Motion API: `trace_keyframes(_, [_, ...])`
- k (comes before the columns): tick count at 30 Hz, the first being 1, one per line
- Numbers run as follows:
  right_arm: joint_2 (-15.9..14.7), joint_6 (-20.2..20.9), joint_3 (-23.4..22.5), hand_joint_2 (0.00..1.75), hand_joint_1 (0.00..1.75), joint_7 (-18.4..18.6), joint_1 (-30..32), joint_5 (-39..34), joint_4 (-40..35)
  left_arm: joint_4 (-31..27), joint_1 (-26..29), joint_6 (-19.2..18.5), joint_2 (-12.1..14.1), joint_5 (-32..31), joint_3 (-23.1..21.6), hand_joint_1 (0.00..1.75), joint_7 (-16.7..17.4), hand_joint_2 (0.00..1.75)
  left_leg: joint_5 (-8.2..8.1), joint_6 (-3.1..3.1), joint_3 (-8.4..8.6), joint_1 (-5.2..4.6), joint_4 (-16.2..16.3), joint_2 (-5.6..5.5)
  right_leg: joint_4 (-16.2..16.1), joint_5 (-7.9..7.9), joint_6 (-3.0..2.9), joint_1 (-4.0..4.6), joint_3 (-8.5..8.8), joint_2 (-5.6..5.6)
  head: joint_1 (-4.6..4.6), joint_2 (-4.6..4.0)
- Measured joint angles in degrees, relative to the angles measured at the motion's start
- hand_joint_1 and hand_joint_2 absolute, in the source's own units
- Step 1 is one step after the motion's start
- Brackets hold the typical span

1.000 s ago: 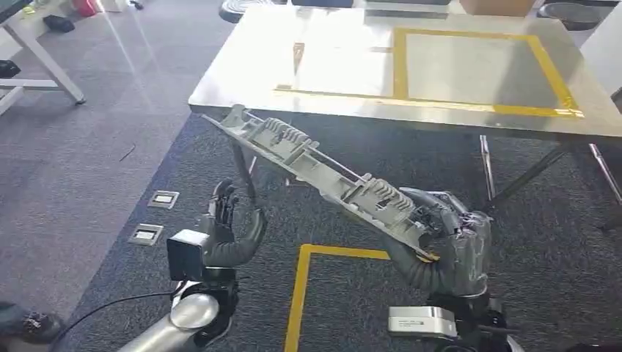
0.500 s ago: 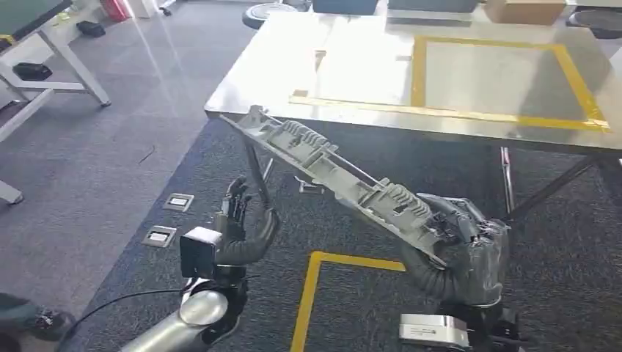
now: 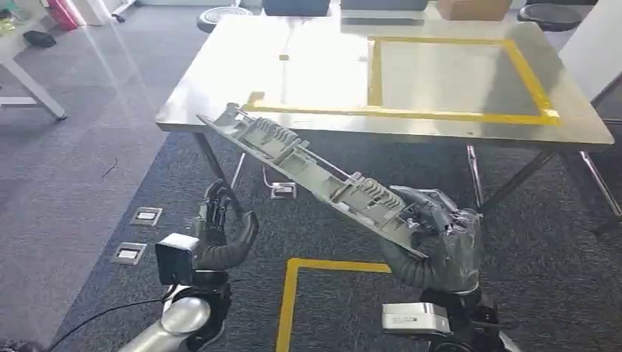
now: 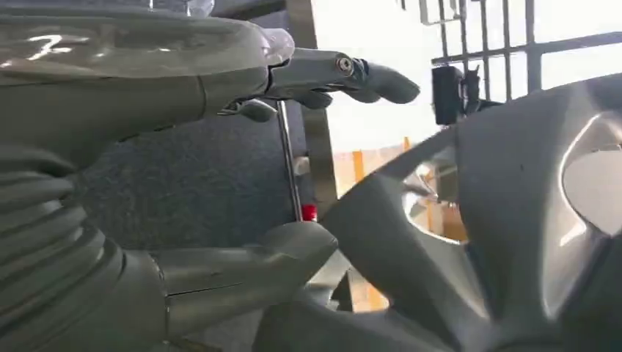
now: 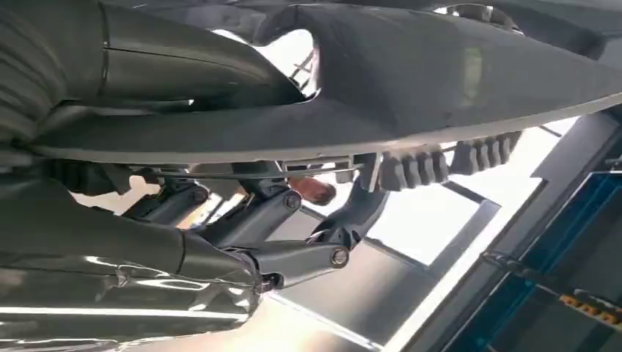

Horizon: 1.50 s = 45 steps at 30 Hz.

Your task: Take the parts from the cabinet and place them on the table.

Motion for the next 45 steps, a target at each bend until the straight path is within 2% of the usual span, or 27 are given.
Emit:
trace_keyframes(3, [0.0,0.0,0.0,1.75,1.75,0.0,0.0,0.0,-0.1,0.0,0.0,0.0,0.0,0.0,0.0,0.0,0.2,1.75,-0.43,0.6,1.25,0.24,-1.0,-0.23,-0.3,0.51,0.93,-0.04,1.54,-0.3,0.03,-0.02])
trace_keyframes(4, [0.0,0.0,0.0,1.75,1.75,0.0,0.1,0.0,-0.1,0.0,0.0,0.1,0.0,0.0,0.0,0.0,0.2,1.75,-0.62,0.74,2.31,0.53,-1.8,-0.19,0.9,-0.1,1.22,-0.27,0.88,-0.43,0.38,0.0])
trace_keyframes(5, [0.0,0.0,0.0,1.75,1.75,-0.1,-0.1,-0.1,-0.1,0.0,-0.1,0.1,0.0,0.0,0.0,0.0,0.2,1.75,-0.94,1.01,3.0,0.53,-1.9,-0.26,4.1,-0.85,1.38,-0.28,-0.46,-0.39,0.76,-0.02])
trace_keyframes(8, [0.0,0.0,0.0,1.75,1.75,-0.2,0.0,-0.2,-0.1,0.0,0.0,0.1,0.0,0.0,0.0,0.0,0.2,1.75,-2.21,1.3,4.34,0.53,-1.9,-0.26,16.6,-5.43,1.97,-0.31,-8.47,-0.36,1.94,0.0])
trace_keyframes(9, [0.0,0.0,0.0,1.75,1.75,-0.1,0.2,-0.2,-0.1,0.0,0.1,0.1,0.0,0.0,0.0,0.0,0.2,1.75,-2.74,1.28,5.0,0.53,-1.9,-0.29,18.2,-6.25,2.27,-0.33,-10.3,-0.37,2.07,-0.02])
trace_keyframes(11, [0.0,0.0,0.0,1.75,1.75,-0.1,0.2,-0.2,-0.1,0.0,0.2,0.2,0.0,0.0,0.0,0.0,0.3,1.75,-3.96,1.07,6.78,0.58,-1.9,-0.44,14.0,-2.87,2.02,-0.44,-10.46,-0.43,2.73,0.0])
trace_keyframes(14, [0.0,0.0,0.0,1.75,1.75,-0.1,0.2,-0.2,-0.1,0.0,0.1,0.2,0.0,0.1,0.0,0.0,0.4,1.75,-5.83,0.32,8.89,0.52,-1.8,-0.44,1.5,7.82,1.52,-0.34,-8.34,-0.41,3.56,-0.02])
trace_keyframes(15, [0.0,0.0,0.0,1.75,1.75,0.0,0.1,-0.2,-0.1,0.0,0.1,0.2,0.0,0.1,0.0,0.0,0.5,1.75,-6.12,-0.05,8.7,0.33,-1.6,-0.71,0.4,5.59,1.01,0.07,-7.85,-0.66,3.62,0.0])
trace_keyframes(17, [0.0,0.0,-0.1,1.75,1.75,0.1,0.1,-0.2,-0.2,0.0,0.0,0.3,0.0,0.1,0.0,0.0,0.5,1.75,-6.36,-0.64,8.67,0.19,-1.3,-0.57,0.8,6.15,-0.29,0.12,-7.39,-0.26,3.16,-0.02])
trace_keyframes(19, [0.0,0.0,0.0,1.75,1.75,0.1,0.2,-0.2,-0.3,0.0,-0.1,0.3,-0.1,0.1,0.0,0.0,0.5,1.75,-6.67,-1.18,8.35,0.36,-0.3,-0.48,0.2,5.97,-0.81,-0.3,-6.24,-0.09,2.96,0.0])
trace_keyframes(21, [0.0,0.0,-0.1,1.75,1.75,0.0,0.0,-0.2,-0.3,0.0,-0.3,0.3,-0.1,0.1,0.0,0.0,0.5,1.75,-7.78,-1.68,4.04,0.48,7.4,-0.36,-0.1,5.43,-1.44,-0.33,-5.44,-0.18,1.94,0.0])
trace_keyframes(23, [0.0,0.0,-0.1,1.75,1.75,0.1,0.1,0.2,-0.3,0.0,-0.1,0.3,0.0,0.1,0.0,0.0,0.5,1.75,-11.41,-2.09,-2.22,0.68,15.9,-0.34,-0.1,4.62,-1.67,-0.27,-4.77,-0.17,1.39,-0.02])
trace_keyframes(25, [0.0,0.0,-0.1,1.75,1.75,0.5,0.1,0.5,-0.3,0.0,-0.1,0.4,0.1,0.2,0.0,0.0,0.5,1.75,-11.64,-2.08,-5.11,0.71,17.2,-0.33,-0.1,3.65,-1.65,-0.22,-3.67,0.0,0.78,0.0])
trace_keyframes(26, [0.0,0.0,-0.2,1.75,1.75,0.6,0.1,0.9,-0.3,0.0,-0.1,0.4,0.1,0.2,0.0,0.0,0.5,1.75,-9.51,-1.85,-4.8,0.7,14.5,-0.33,-0.1,3.04,-1.6,-0.18,-2.84,0.09,0.52,-0.02])
trace_keyframes(28, [0.0,0.0,-0.4,1.75,1.75,0.7,0.1,1.1,-0.4,0.0,-0.1,0.5,0.1,0.2,0.0,0.0,0.5,1.75,-1.87,-0.97,-1.85,0.53,4.5,-0.32,-0.1,1.71,-1.44,-0.02,-0.89,0.13,-0.07,-0.02])
trace_keyframes(29, [0.0,0.0,-0.5,1.75,1.75,0.8,0.1,1.1,-0.5,0.0,-0.1,0.6,0.2,0.2,0.0,0.0,0.5,1.75,1.75,-0.41,-0.76,0.27,0.5,-0.18,-0.3,1.2,-1.31,-0.02,-1.39,0.1,-0.31,-0.02])
trace_keyframes(30, [0.0,0.0,-0.6,1.75,1.75,0.9,0.1,1.1,-0.4,0.0,-0.2,0.6,0.2,0.2,0.0,0.0,0.6,1.75,-0.27,-0.3,-1.12,-0.15,-0.2,-0.19,0.0,0.64,-0.91,0.28,0.03,0.42,-0.25,0.0])
trace_keyframes(34, [0.0,0.0,-1.2,1.75,1.75,1.0,0.0,1.1,-0.7,-0.1,-0.3,0.6,0.1,0.2,-0.1,0.0,0.7,1.75,-0.19,0.59,1.06,0.44,-1.2,-0.38,0.3,-0.31,0.45,0.35,0.51,0.3,0.1,0.0])
trace_keyframes(35, [0.0,0.0,-1.2,1.75,1.75,1.0,0.0,1.1,-0.7,-0.1,-0.3,0.6,0.1,0.2,-0.1,0.0,0.7,1.75,-0.61,0.79,1.86,0.36,-1.4,-0.37,2.6,-0.52,0.65,0.21,-0.16,0.04,0.37,-0.02])
trace_keyframes(37, [0.0,0.0,-1.3,1.75,1.75,0.9,-0.1,1.1,-0.8,-0.1,-0.4,0.6,0.0,0.2,-0.1,0.0,0.6,1.75,-1.43,1.24,2.8,0.38,-1.4,-0.34,11.1,-2.43,0.97,0.15,-4.95,-0.02,1.24,0.0])
trace_keyframes(38, [0.0,0.0,-1.4,1.75,1.75,0.9,0.0,1.1,-0.8,-0.1,-0.3,0.6,0.0,0.2,-0.1,0.0,0.7,1.75,-1.98,1.27,3.37,0.37,-1.4,-0.35,15.4,-4.51,1.1,0.15,-7.99,-0.03,1.57,0.0])
trace_keyframes(39, [0.0,0.0,-1.4,1.75,1.75,0.9,0.1,1.1,-0.7,-0.1,-0.2,0.6,0.0,0.2,-0.1,0.0,0.7,1.75,-2.57,1.3,4.02,0.36,-1.4,-0.38,18.1,-6.35,1.42,0.15,-10.2,-0.03,1.72,0.0])
trace_keyframes(40, [0.0,0.0,-1.4,1.75,1.75,1.0,0.2,1.1,-0.7,-0.1,-0.2,0.6,0.0,0.2,-0.1,0.0,0.7,1.75,-3.16,1.28,4.85,0.37,-1.4,-0.44,18.2,-6.76,1.53,0.13,-11.3,-0.04,2.05,-0.02])
trace_keyframes(41, [0.0,0.0,-1.4,1.75,1.75,1.0,0.2,1.1,-0.7,-0.1,-0.2,0.6,0.0,0.2,-0.1,0.0,0.7,1.75,-3.82,1.22,5.74,0.37,-1.4,-0.55,16.2,-5.69,1.52,0.13,-11.34,-0.06,2.42,0.0])
trace_keyframes(42, [0.0,0.0,-1.4,1.75,1.75,1.0,0.2,1.1,-0.7,-0.1,-0.2,0.6,0.0,0.2,-0.1,0.0,0.7,1.75,-4.5,1.11,6.76,0.37,-1.4,-0.6,12.6,-3.2,1.44,0.13,-10.65,-0.07,2.72,-0.02])
trace_keyframes(44, [0.0,0.0,-1.5,1.75,1.75,1.0,0.2,1.1,-0.8,-0.1,-0.2,0.6,0.0,0.2,-0.1,0.0,0.7,1.75,-6.09,0.7,8.64,0.37,-1.4,-0.59,3.2,5.98,0.84,0.15,-8.74,-0.06,3.25,0.0])
trace_keyframes(45, [0.0,0.0,-1.5,1.75,1.75,0.9,0.3,1.1,-0.7,0.0,-0.2,0.6,0.0,0.2,-0.1,0.0,0.6,1.75,-6.66,0.34,9.2,0.1,-0.8,-0.67,1.6,6.29,0.56,0.42,-9.23,-0.03,3.23,-0.02])
